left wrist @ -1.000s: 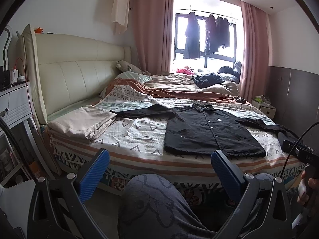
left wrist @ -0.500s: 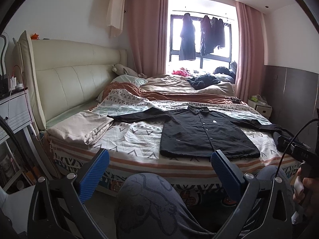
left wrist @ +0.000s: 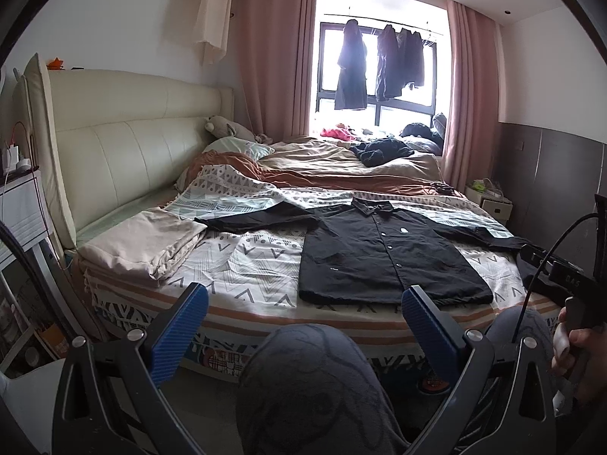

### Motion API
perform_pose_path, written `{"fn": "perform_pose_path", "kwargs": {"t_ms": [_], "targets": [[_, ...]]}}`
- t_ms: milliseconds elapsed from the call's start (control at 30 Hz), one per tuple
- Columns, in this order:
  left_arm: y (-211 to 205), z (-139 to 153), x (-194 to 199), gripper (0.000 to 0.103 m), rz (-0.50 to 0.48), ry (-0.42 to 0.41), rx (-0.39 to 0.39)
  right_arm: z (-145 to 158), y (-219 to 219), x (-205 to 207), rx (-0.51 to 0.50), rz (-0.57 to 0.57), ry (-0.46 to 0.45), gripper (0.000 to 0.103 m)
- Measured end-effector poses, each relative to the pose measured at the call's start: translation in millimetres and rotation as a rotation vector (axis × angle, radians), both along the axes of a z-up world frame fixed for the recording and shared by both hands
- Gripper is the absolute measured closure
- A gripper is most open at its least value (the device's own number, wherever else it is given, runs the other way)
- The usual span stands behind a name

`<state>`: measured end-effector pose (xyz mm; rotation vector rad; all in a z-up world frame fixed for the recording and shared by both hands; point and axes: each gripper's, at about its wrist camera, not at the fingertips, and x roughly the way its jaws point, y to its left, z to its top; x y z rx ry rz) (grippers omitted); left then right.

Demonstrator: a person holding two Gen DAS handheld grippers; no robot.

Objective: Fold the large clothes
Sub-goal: 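Reach the left gripper to the black shirt's sleeve and grasp its cuff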

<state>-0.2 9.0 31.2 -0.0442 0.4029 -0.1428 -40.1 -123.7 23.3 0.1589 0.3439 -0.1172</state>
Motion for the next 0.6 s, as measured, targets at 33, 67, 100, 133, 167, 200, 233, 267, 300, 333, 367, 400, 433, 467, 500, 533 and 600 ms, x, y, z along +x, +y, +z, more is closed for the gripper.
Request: {"fn": "perform_pose_path", "kwargs": {"t_ms": [33, 67, 100, 133, 167, 200, 233, 267, 300, 333, 367, 400, 433, 467, 500, 533, 600], "targets": [[1, 0, 5, 0.0, 0.001, 0.001, -0.008, 2, 0, 7, -0.002, 0.002, 0.0, 0.0], [2, 0, 11, 0.0, 0.002, 0.006, -0.017, 3, -1, 16, -0.003, 0.006, 0.003, 0.0], [3, 0, 17, 0.0, 0.005, 0.01, -0.025, 5, -1, 21, -0.002, 0.008, 0.004, 0.0], [4, 0, 21, 0.0, 0.006, 0.012, -0.028, 7, -2, 31, -0.001, 0.015, 0.01, 0.0], [5, 0, 27, 0.0, 0.009, 0.014, -0.028, 9, -3, 39, -0.001, 0.024, 0.013, 0.0], [5, -1, 33, 0.0, 0.012, 0.015, -0.025, 11, -3, 46, -0.003, 0.028, 0.012, 0.0], [5, -1, 38, 0.0, 0.015, 0.018, -0.022, 13, -3, 57, -0.011, 0.032, 0.012, 0.0], [5, -2, 43, 0.0, 0.016, 0.02, -0.022, 15, -5, 63, -0.014, 0.035, 0.012, 0.0], [6, -2, 49, 0.0, 0.007, 0.022, -0.031, 16, -6, 74, -0.015, 0.044, 0.012, 0.0], [8, -1, 53, 0.0, 0.004, 0.017, -0.041, 17, -7, 82, -0.013, 0.057, 0.011, 0.0], [10, 1, 57, 0.0, 0.008, 0.001, -0.054, 18, -8, 88, -0.012, 0.069, 0.011, 0.0], [12, 3, 62, 0.0, 0.014, -0.011, -0.063, 19, -9, 98, -0.016, 0.082, 0.009, 0.0], [13, 5, 69, 0.0, 0.018, -0.013, -0.067, 21, -10, 106, -0.026, 0.086, 0.006, 0.0], [14, 6, 77, 0.0, 0.017, -0.005, -0.07, 21, -12, 113, -0.032, 0.085, 0.007, 0.0], [14, 8, 87, 0.0, 0.011, 0.005, -0.071, 22, -14, 120, -0.036, 0.083, 0.011, 0.0], [14, 9, 96, 0.0, 0.007, 0.014, -0.07, 24, -16, 133, -0.035, 0.087, 0.016, 0.0], [14, 11, 116, 0.0, 0.007, 0.025, -0.062, 26, -21, 150, -0.023, 0.096, 0.027, 0.0]]}}
